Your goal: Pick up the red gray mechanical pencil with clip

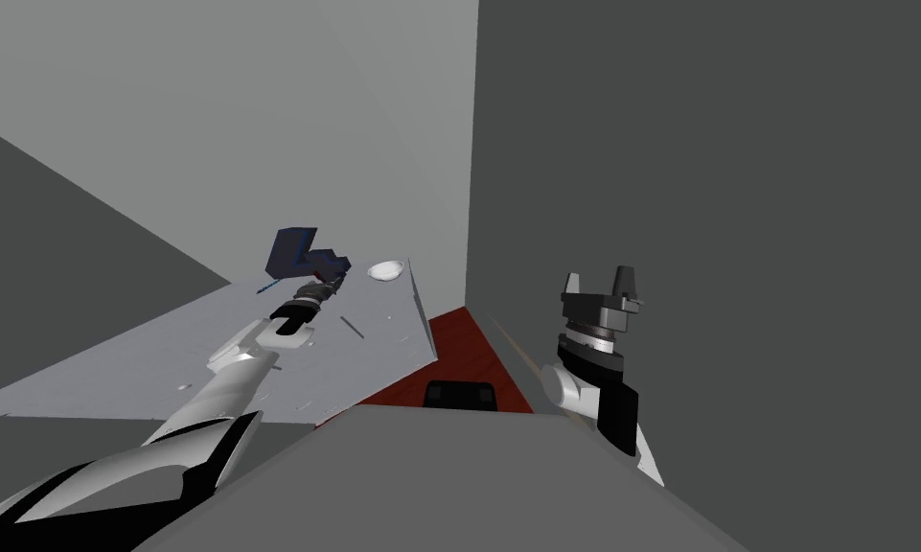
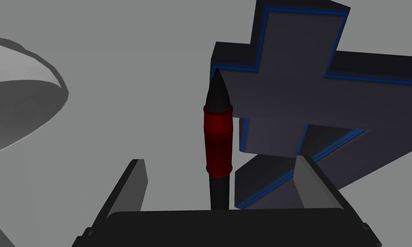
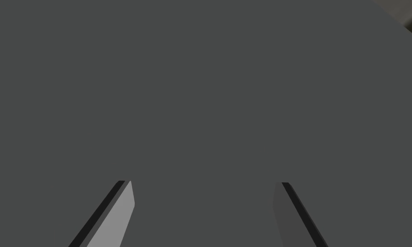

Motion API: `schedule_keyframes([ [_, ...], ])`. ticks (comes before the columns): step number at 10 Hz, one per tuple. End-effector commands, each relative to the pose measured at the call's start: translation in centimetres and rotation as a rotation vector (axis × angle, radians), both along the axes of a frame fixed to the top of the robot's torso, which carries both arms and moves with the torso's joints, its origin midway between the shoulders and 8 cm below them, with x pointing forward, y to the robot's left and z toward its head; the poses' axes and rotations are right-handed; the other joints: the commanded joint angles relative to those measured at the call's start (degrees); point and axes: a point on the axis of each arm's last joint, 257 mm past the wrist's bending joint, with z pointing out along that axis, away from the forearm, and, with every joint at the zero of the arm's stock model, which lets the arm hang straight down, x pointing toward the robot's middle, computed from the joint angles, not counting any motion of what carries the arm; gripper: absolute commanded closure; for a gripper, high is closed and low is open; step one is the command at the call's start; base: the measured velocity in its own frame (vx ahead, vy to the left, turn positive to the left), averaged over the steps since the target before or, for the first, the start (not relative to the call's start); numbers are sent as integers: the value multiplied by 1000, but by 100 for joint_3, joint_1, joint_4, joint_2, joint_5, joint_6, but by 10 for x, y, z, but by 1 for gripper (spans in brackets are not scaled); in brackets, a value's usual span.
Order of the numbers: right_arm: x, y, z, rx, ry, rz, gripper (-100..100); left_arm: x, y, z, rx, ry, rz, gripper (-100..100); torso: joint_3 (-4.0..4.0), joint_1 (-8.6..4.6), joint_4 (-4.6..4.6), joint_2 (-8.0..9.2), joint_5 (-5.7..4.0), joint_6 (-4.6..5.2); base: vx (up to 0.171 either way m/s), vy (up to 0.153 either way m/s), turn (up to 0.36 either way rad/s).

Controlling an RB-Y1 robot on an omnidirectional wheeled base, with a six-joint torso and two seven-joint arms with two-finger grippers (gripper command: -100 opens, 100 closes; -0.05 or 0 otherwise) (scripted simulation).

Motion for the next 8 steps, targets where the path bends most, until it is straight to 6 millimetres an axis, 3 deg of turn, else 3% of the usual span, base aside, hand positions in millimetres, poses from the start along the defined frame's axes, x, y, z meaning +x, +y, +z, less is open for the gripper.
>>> schedule_keyframes([
  [1,0,0,0,0,0,0,0,3,9,0,-10,-2,19,-100,0,0,0,0,0,0,-101,-37,-150],
  [2,0,0,0,0,0,0,0,-1,15,-9,-20,14,34,-100,5,-1,2,7,0,-5,-55,-13,-6],
  [3,0,0,0,0,0,0,0,10,19,13,3,-15,28,-100,1,8,1,0,2,-10,-101,-40,-221],
  [4,0,0,0,0,0,0,0,14,21,15,-10,-23,35,-100,6,-1,3,9,-1,0,-106,-37,-116],
  [6,0,0,0,0,0,0,0,7,32,-3,-31,6,61,-100,3,8,2,1,2,-11,-31,-11,31],
  [7,0,0,0,0,0,0,0,16,35,20,-11,-24,56,-100,-6,14,-2,-13,4,-9,-91,-32,-201],
  [8,0,0,0,0,0,0,0,19,34,24,-12,-33,54,-100,2,3,1,4,0,-2,-101,-42,-138],
])
